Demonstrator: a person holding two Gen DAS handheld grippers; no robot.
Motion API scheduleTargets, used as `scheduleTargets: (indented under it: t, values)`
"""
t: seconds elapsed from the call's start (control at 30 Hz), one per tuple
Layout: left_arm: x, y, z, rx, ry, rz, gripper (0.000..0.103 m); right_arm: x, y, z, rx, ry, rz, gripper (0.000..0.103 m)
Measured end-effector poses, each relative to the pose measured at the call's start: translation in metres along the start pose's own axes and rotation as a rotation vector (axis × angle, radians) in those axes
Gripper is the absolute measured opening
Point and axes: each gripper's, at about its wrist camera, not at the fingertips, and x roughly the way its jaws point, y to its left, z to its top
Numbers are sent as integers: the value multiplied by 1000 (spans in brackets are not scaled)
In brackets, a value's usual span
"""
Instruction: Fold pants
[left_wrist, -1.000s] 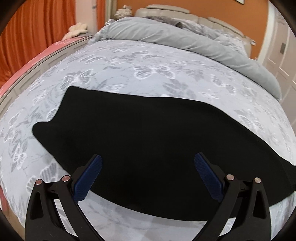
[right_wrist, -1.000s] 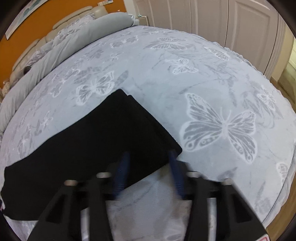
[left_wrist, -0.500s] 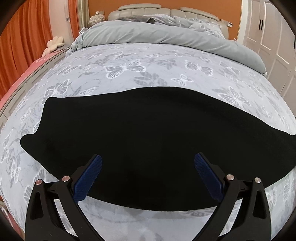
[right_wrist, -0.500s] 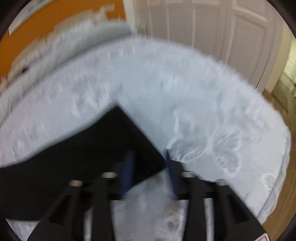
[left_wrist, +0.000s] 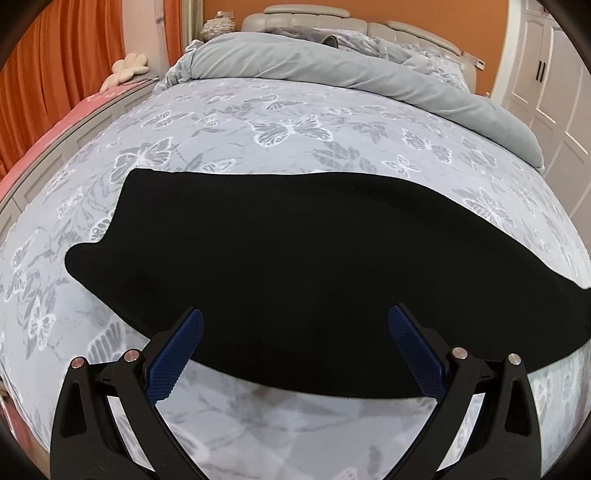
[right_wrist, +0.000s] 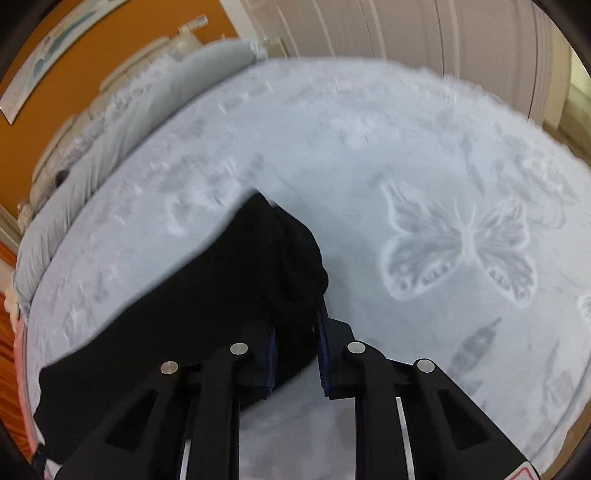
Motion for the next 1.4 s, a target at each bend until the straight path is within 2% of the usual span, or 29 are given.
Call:
scheduleTargets:
  t: [0.13,0.23,0.37,0.47,0.6,0.73,0.87,1.03,1.13,1.2,1.27,1.33,1.4]
  values:
    - [-7,7,-4,9,-4,-13,98,-43,58,1,-49,-114,129,16]
    - [-9,16,-5,-5,-3,-21,98,-70,117,-12,-138,-148,252,16]
    - [-16,27,-4,-31,-12,-32,98,-88,191,-38,-287,-136,374,16]
    - [-21,34,-5,-38,-22,-35,98,-90,254,-70,-410,-97,455,16]
    - [-25,43,-6,-49,-28,-42,98,-79,319,-110,-530,-23,507,16]
    - [-28,54,-7,-56,-30,-45,98,-67,372,-151,-652,35,521,16]
    - [-28,70,-9,-79,-23,-46,98,-44,417,-200,-780,116,486,16]
    - [-27,97,-10,-117,-11,-39,98,-17,433,-246,-882,191,415,17]
    - [-28,110,-10,-147,-11,-35,98,0,433,-264,-943,238,376,22]
    - [-29,117,-10,-162,-6,-34,98,-4,433,-270,-990,218,369,31]
    - [-30,122,-9,-177,-6,-37,98,-15,435,-269,-1009,208,377,62]
    - [-32,128,-8,-194,-11,-39,98,-34,434,-269,-1030,119,385,77]
    - [-33,131,-7,-206,-16,-43,98,-32,439,-279,-1106,85,339,74]
